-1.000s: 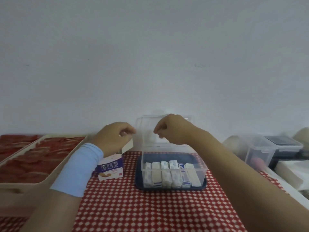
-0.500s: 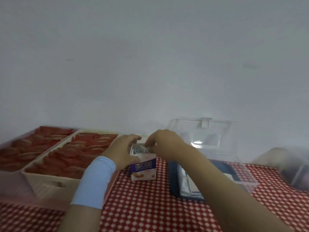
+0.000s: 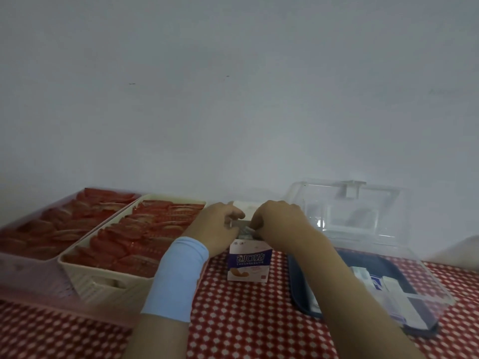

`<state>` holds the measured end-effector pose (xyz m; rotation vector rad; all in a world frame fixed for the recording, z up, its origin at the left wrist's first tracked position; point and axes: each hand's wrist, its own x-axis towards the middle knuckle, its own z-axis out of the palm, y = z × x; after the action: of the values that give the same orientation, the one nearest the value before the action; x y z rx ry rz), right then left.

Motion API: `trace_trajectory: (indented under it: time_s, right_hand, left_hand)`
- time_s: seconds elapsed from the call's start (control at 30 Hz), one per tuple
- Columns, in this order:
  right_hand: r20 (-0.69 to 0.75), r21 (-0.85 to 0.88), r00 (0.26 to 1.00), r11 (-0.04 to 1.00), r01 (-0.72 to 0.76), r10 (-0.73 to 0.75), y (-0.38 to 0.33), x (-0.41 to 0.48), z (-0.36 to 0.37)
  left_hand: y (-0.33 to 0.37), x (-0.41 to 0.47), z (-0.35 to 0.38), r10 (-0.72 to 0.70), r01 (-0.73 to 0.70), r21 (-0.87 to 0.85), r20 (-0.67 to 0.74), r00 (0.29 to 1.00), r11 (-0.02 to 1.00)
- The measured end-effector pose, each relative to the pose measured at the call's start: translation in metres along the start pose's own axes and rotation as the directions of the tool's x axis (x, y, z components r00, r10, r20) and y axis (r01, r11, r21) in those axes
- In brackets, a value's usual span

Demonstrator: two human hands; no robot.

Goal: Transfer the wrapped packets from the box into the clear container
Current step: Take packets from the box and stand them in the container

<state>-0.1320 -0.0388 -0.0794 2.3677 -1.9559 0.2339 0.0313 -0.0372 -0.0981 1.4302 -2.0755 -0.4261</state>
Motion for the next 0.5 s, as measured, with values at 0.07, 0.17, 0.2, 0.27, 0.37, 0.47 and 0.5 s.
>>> trace_trajectory:
  time_s: [0.07,0.17,0.2,0.27,0.37,0.47,0.5]
  right_hand:
    - [-0.012,0.002,1.0,1.0,0.002,-0.002,0.002,-0.004,0.001]
    - [-0.041,0.156,0.999,0.988,-0.015,0.022,0.004,-0.008,0.0]
    - [-0.045,0.233,0.999,0.972,-0.018,0.029,0.005,-0.009,-0.001]
    - [-0.017,0.309,0.999,0.951,-0.031,0.038,0.008,-0.011,-0.001]
    - [0.011,0.303,1.0,0.952,-0.03,0.028,0.012,-0.01,0.004]
    - [-0.109,0.404,0.992,0.915,-0.015,0.064,0.016,-0.01,0.006]
    - [-0.167,0.443,0.983,0.896,0.005,0.077,0.017,-0.01,0.005]
  left_hand:
    - [0.001,0.002,0.002,0.02,-0.02,0.026,-0.001,1.0,0.999]
    - [0.004,0.005,0.007,0.09,-0.09,0.113,0.002,0.996,0.989]
    - [0.005,0.006,0.008,0.09,-0.089,0.129,-0.004,0.996,0.988]
    - [0.005,0.008,0.009,0.056,-0.053,0.122,-0.021,0.998,0.991]
    - [0.001,0.01,0.011,0.02,-0.016,0.105,-0.032,0.999,0.994]
    - [0.0,0.009,0.01,0.012,-0.009,0.077,-0.035,0.999,0.997]
    - [0.001,0.009,0.01,0.007,-0.005,0.073,-0.031,1.0,0.997]
